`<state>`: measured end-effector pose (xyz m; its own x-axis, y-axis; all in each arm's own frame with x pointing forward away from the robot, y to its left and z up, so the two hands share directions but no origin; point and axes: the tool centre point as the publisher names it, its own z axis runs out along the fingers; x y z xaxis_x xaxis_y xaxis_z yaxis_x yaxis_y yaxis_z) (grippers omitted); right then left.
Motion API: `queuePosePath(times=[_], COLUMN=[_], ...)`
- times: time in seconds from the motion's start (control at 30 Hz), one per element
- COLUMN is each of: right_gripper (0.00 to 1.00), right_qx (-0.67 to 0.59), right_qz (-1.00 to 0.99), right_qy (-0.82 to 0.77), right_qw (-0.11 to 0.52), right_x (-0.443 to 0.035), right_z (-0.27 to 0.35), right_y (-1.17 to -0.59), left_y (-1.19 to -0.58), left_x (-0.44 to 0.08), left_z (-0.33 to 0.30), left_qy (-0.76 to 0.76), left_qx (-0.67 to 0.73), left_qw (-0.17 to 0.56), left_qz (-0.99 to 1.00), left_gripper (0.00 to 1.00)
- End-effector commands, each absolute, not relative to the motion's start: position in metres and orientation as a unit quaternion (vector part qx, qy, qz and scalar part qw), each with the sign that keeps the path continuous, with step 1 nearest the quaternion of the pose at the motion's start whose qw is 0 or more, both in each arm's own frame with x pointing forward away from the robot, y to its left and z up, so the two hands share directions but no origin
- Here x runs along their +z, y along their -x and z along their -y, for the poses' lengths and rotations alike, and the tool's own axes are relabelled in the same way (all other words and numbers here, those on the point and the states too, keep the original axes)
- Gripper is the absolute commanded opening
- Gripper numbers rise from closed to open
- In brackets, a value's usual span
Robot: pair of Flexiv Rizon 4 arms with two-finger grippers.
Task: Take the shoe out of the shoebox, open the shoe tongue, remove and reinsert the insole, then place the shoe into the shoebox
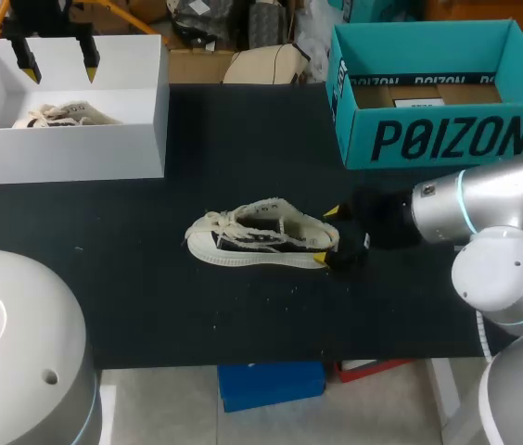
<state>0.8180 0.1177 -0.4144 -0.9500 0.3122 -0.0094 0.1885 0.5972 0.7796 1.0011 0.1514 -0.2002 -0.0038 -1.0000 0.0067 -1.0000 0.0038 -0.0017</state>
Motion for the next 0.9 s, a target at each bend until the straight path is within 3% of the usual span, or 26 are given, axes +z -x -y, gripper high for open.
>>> queuePosePath(times=[0.03,0.73,0.77,0.8,0.9], right_gripper=[1.00,1.00,0.55,0.00,0.00], right_qx=[0.433,0.466,0.465,0.463,0.463], right_qz=[-0.887,-0.876,-0.876,-0.876,-0.876], right_qy=[-0.141,-0.117,-0.117,-0.121,-0.121], right_qw=[0.071,0.052,0.053,0.060,0.060], right_x=[-0.425,-0.440,-0.440,-0.440,-0.440], right_z=[-0.123,-0.130,-0.131,-0.131,-0.131], right_y=[-0.821,-0.823,-0.822,-0.822,-0.822], left_y=[-1.001,-1.001,-1.001,-1.001,-1.001], left_x=[-0.200,-0.200,-0.200,-0.200,-0.200], left_z=[-0.151,-0.151,-0.151,-0.151,-0.151], left_qy=[-0.706,-0.706,-0.706,-0.706,-0.706], left_qx=[0.001,0.001,0.001,0.001,0.001], left_qw=[0.001,0.001,0.001,0.001,0.001], left_qz=[0.708,0.708,0.708,0.708,0.708], left_gripper=[1.00,1.00,1.00,1.00,1.00])
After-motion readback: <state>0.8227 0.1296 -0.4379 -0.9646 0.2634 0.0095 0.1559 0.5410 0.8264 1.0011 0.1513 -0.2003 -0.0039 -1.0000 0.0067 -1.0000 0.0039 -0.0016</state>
